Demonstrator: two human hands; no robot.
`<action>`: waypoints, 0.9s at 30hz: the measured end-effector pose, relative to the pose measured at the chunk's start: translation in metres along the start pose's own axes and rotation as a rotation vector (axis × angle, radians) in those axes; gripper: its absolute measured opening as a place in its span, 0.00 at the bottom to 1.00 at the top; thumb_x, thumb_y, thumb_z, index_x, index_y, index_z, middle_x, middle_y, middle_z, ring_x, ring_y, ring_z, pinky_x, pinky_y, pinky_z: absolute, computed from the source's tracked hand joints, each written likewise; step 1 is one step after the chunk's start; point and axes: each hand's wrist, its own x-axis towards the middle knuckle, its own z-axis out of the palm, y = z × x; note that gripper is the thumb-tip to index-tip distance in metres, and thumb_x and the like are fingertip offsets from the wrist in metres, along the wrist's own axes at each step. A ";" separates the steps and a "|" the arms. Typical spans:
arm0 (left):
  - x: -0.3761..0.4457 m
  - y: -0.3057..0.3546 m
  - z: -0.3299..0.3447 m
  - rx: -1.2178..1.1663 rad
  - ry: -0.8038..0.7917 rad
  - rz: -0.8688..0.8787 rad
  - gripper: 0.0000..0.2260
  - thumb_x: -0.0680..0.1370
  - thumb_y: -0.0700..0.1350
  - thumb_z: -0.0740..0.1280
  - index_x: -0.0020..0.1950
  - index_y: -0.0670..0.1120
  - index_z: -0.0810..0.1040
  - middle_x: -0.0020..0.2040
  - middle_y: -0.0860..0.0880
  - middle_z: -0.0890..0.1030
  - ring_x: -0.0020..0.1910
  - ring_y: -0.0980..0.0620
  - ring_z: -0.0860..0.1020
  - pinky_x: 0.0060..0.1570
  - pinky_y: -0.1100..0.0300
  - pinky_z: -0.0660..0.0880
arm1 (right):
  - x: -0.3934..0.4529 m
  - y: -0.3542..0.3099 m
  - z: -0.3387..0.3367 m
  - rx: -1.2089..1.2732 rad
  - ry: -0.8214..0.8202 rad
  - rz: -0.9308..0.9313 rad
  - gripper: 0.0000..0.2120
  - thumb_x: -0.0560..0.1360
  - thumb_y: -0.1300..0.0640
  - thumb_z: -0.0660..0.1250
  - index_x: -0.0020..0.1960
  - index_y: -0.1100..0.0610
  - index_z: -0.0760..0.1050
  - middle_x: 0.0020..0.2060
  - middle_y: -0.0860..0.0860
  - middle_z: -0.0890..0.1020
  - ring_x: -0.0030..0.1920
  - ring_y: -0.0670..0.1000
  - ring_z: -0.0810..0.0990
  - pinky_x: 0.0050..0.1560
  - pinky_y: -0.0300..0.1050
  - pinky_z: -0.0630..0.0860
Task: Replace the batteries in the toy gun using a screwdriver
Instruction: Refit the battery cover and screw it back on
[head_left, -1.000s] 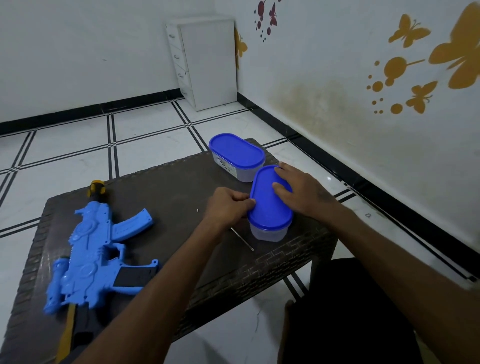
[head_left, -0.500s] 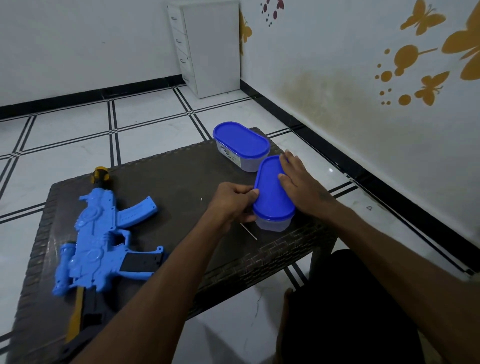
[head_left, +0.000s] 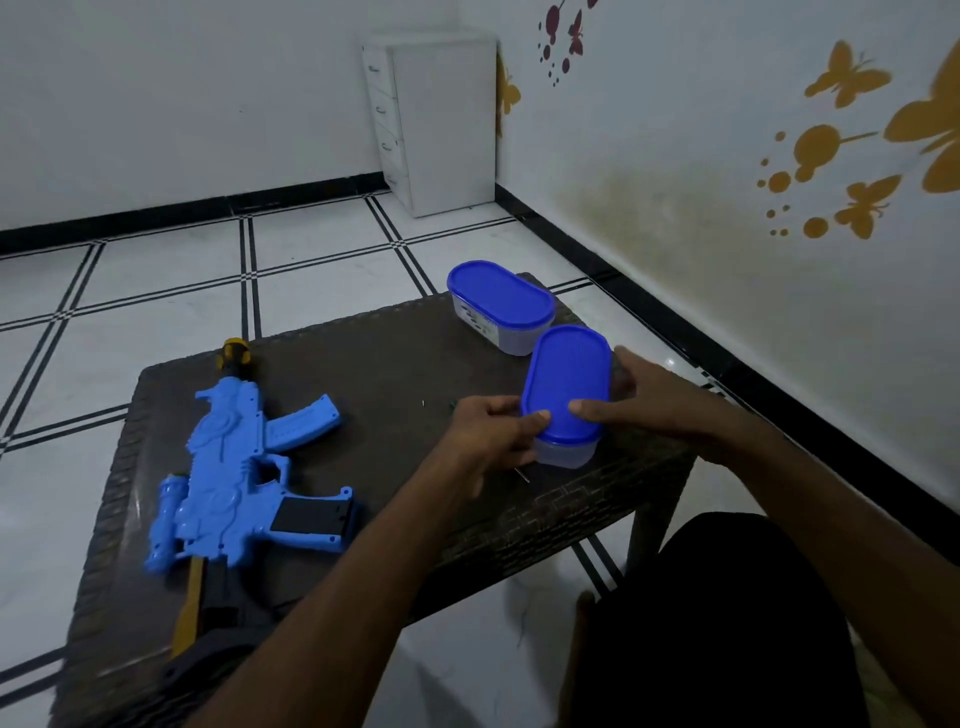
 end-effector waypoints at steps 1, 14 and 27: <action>0.001 -0.002 0.001 -0.033 -0.001 -0.007 0.24 0.73 0.40 0.74 0.67 0.42 0.73 0.55 0.42 0.81 0.44 0.50 0.80 0.42 0.58 0.82 | -0.007 -0.002 -0.001 0.071 -0.085 0.005 0.46 0.66 0.45 0.78 0.76 0.46 0.56 0.64 0.54 0.76 0.52 0.54 0.84 0.45 0.47 0.82; 0.002 -0.007 0.014 -0.244 0.111 -0.055 0.17 0.72 0.34 0.73 0.61 0.39 0.78 0.51 0.41 0.84 0.43 0.48 0.83 0.35 0.61 0.81 | -0.014 0.003 0.012 0.291 -0.101 0.031 0.50 0.68 0.58 0.79 0.78 0.42 0.51 0.54 0.59 0.80 0.37 0.54 0.85 0.40 0.53 0.84; 0.008 0.033 0.010 0.430 0.054 0.256 0.06 0.80 0.40 0.63 0.48 0.52 0.76 0.48 0.44 0.79 0.49 0.48 0.79 0.57 0.43 0.77 | 0.032 -0.008 -0.015 -0.463 0.094 -0.158 0.40 0.79 0.42 0.62 0.80 0.57 0.44 0.80 0.53 0.49 0.79 0.53 0.53 0.75 0.49 0.56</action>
